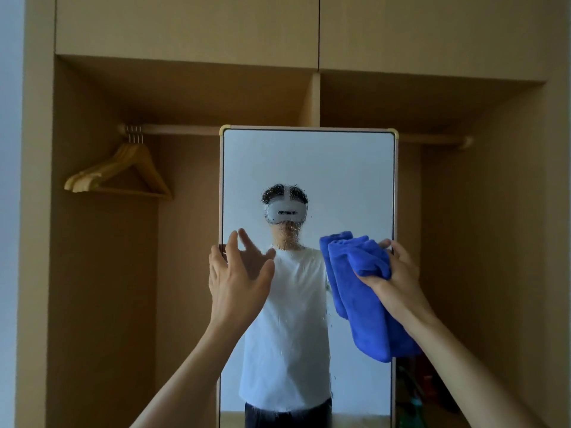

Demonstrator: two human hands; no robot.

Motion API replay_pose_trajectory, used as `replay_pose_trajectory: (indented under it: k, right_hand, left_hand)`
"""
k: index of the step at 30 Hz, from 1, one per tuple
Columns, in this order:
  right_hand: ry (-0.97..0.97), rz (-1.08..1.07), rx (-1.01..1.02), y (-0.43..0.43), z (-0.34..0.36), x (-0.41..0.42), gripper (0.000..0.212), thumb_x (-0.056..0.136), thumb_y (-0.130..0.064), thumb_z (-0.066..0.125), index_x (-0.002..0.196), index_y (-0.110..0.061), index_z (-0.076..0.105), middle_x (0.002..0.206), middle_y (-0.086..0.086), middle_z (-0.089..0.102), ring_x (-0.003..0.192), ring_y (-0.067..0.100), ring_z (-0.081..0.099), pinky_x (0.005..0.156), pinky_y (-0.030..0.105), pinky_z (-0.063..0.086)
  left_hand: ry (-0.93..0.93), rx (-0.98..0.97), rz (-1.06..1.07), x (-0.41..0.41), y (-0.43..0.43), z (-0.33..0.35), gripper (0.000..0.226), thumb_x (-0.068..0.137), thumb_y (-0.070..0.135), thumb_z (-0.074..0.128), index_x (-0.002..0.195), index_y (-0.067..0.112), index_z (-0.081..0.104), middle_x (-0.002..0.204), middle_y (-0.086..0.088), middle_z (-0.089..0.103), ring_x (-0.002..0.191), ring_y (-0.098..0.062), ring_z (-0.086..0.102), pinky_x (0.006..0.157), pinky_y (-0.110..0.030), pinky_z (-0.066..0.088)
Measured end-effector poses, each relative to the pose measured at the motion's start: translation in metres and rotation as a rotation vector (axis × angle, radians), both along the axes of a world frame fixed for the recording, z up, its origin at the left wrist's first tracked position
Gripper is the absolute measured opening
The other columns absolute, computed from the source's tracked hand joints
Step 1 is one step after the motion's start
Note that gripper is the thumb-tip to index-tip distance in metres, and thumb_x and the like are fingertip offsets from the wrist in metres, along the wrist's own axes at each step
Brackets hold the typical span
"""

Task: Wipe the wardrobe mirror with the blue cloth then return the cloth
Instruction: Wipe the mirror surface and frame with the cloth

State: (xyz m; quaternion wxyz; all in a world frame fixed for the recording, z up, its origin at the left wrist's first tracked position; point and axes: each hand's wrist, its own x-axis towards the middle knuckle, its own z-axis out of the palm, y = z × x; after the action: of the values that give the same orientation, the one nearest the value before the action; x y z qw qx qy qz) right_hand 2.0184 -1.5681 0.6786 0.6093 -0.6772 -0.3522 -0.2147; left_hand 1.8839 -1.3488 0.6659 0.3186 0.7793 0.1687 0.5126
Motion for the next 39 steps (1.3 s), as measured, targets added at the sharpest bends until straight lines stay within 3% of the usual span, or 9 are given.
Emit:
replay_pose_trajectory:
  k: [3,5,8,12,18,24,31,36,39]
  right_hand:
    - [-0.041,-0.054,-0.101,0.004,-0.003,0.01,0.042,0.078,-0.011,0.08,0.108,-0.013,0.052,0.103,0.012,0.059,0.088,0.027,0.059,0.066,0.022,0.048]
    - [-0.055,-0.111,-0.104,0.005,-0.001,0.016,0.046,0.081,-0.008,0.079,0.118,-0.012,0.052,0.114,0.006,0.056,0.096,0.023,0.056,0.07,0.015,0.044]
    - [-0.018,-0.059,-0.04,0.003,0.006,0.026,0.04,0.082,-0.005,0.077,0.114,-0.01,0.054,0.119,0.014,0.057,0.107,0.034,0.058,0.083,0.034,0.048]
    - [0.008,-0.014,-0.088,0.002,0.007,0.034,0.042,0.082,-0.006,0.077,0.116,-0.012,0.054,0.122,0.016,0.057,0.11,0.035,0.059,0.09,0.044,0.051]
    - [0.063,0.048,-0.119,0.008,0.007,0.045,0.05,0.084,-0.008,0.077,0.122,-0.023,0.048,0.132,0.013,0.055,0.116,0.032,0.059,0.091,0.041,0.052]
    - [0.102,0.063,-0.112,0.018,0.008,0.055,0.057,0.083,-0.003,0.077,0.122,-0.023,0.041,0.13,0.014,0.056,0.105,0.021,0.058,0.078,0.025,0.045]
    - [0.102,0.035,-0.159,0.024,0.009,0.068,0.063,0.082,-0.007,0.079,0.122,-0.028,0.036,0.134,0.014,0.053,0.116,0.031,0.058,0.088,0.036,0.048]
    - [0.092,0.03,-0.2,0.027,0.01,0.072,0.063,0.082,-0.005,0.078,0.121,-0.028,0.034,0.126,0.005,0.049,0.11,0.025,0.056,0.086,0.033,0.045]
    - [0.07,0.01,-0.221,0.028,0.009,0.073,0.065,0.081,-0.007,0.079,0.132,-0.023,0.04,0.127,0.005,0.048,0.108,0.024,0.055,0.084,0.032,0.045]
  left_hand:
    - [-0.005,-0.012,-0.02,0.003,0.004,-0.004,0.09,0.084,0.063,0.058,0.155,0.038,0.01,0.164,-0.008,0.017,0.15,-0.031,0.024,0.117,-0.058,0.031]
    - [-0.018,-0.015,-0.042,0.006,0.006,-0.005,0.09,0.082,0.065,0.057,0.153,0.042,0.008,0.164,-0.005,0.015,0.151,-0.03,0.024,0.117,-0.058,0.032]
    - [-0.012,0.003,-0.035,0.009,0.007,-0.006,0.089,0.086,0.061,0.062,0.155,0.041,0.009,0.165,-0.007,0.014,0.153,-0.028,0.016,0.118,-0.058,0.029]
    - [-0.028,0.021,-0.025,0.015,0.012,-0.007,0.087,0.086,0.059,0.064,0.153,0.045,0.01,0.163,-0.009,0.018,0.152,-0.029,0.017,0.117,-0.06,0.03]
    - [-0.032,-0.065,-0.058,0.027,0.025,-0.001,0.095,0.072,0.072,0.06,0.151,0.049,0.013,0.156,0.003,0.026,0.138,-0.03,0.042,0.105,-0.058,0.046]
    - [-0.012,-0.061,-0.068,0.039,0.032,-0.002,0.096,0.071,0.072,0.061,0.152,0.047,0.015,0.158,0.002,0.023,0.14,-0.031,0.039,0.105,-0.059,0.046]
    - [0.004,-0.091,-0.086,0.048,0.041,0.0,0.099,0.068,0.072,0.061,0.152,0.045,0.016,0.158,0.003,0.021,0.137,-0.033,0.044,0.106,-0.057,0.046]
    - [0.015,-0.088,-0.081,0.056,0.046,-0.001,0.095,0.072,0.07,0.063,0.152,0.046,0.017,0.159,0.007,0.018,0.138,-0.033,0.042,0.106,-0.058,0.046]
    - [0.01,-0.084,-0.068,0.062,0.047,-0.001,0.093,0.07,0.071,0.063,0.148,0.049,0.019,0.158,0.007,0.018,0.138,-0.034,0.041,0.107,-0.058,0.046]
